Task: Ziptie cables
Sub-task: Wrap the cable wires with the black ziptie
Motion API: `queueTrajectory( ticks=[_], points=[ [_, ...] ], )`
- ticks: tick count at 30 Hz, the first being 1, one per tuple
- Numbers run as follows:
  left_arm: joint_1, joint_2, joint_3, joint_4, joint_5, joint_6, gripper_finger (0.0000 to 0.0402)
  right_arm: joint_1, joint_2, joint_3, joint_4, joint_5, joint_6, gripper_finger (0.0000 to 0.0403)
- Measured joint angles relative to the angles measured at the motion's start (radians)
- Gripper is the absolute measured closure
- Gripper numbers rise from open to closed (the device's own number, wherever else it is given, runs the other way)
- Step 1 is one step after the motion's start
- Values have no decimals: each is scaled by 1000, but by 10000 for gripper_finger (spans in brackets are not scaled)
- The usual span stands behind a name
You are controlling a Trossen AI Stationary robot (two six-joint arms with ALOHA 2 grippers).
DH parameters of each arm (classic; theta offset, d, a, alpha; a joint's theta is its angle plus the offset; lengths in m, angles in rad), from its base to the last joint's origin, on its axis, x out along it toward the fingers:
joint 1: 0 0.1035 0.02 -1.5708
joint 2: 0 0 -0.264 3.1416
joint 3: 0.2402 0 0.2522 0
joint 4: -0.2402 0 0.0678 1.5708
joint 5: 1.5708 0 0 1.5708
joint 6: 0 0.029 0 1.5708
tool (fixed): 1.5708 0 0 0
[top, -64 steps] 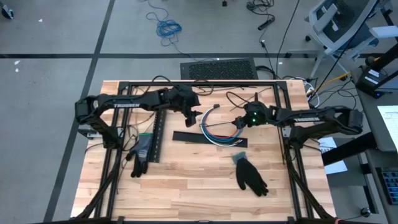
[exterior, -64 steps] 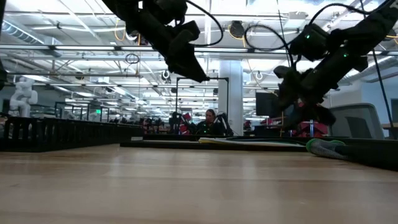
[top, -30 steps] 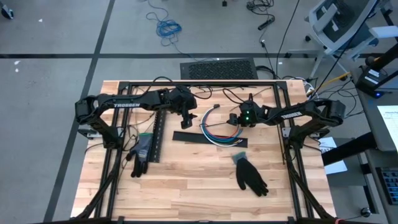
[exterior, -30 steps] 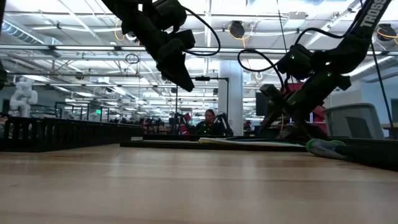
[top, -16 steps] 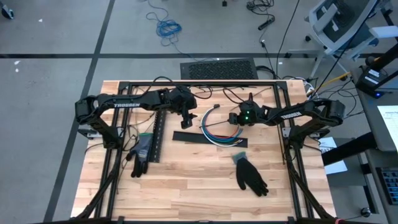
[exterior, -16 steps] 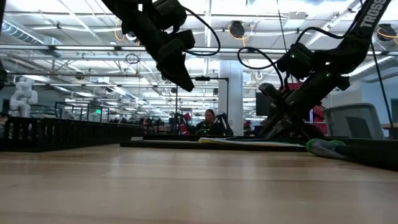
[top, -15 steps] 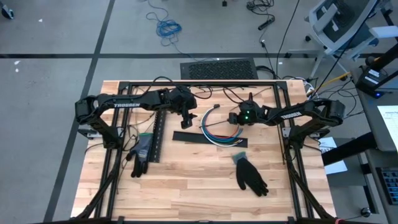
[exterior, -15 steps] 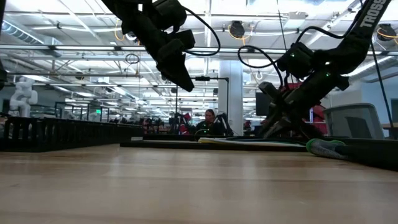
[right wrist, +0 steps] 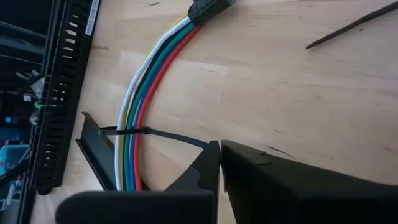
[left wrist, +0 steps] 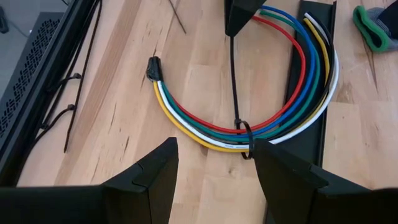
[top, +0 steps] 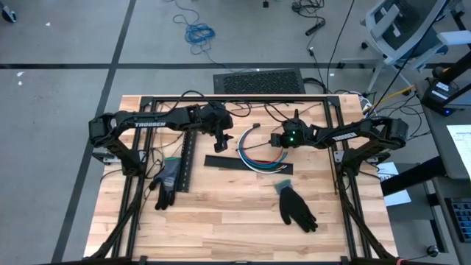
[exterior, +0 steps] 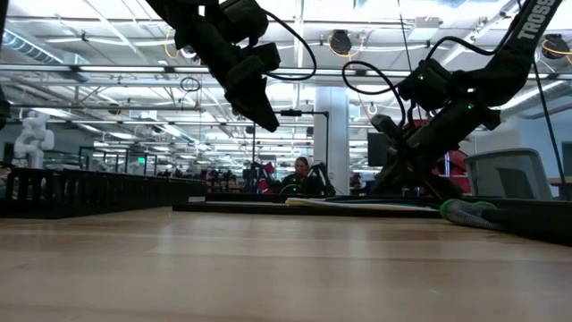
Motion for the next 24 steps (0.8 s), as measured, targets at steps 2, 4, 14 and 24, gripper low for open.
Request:
queueTrajectory(
  ticks=[2, 4, 14, 24],
  points=[
    [0, 0, 0, 0, 9, 2, 196, 0, 0, 0, 1, 0, 0, 400],
    [0, 0, 0, 0, 26, 4, 200, 0, 0, 0, 1, -1, -2, 402],
    [0, -18, 0, 19, 30, 8, 244, 6, -59, 0, 45, -69, -6, 403],
    [0, -15, -1, 94, 62, 3, 246, 7, -211, 0, 44, -48, -19, 403]
  ],
)
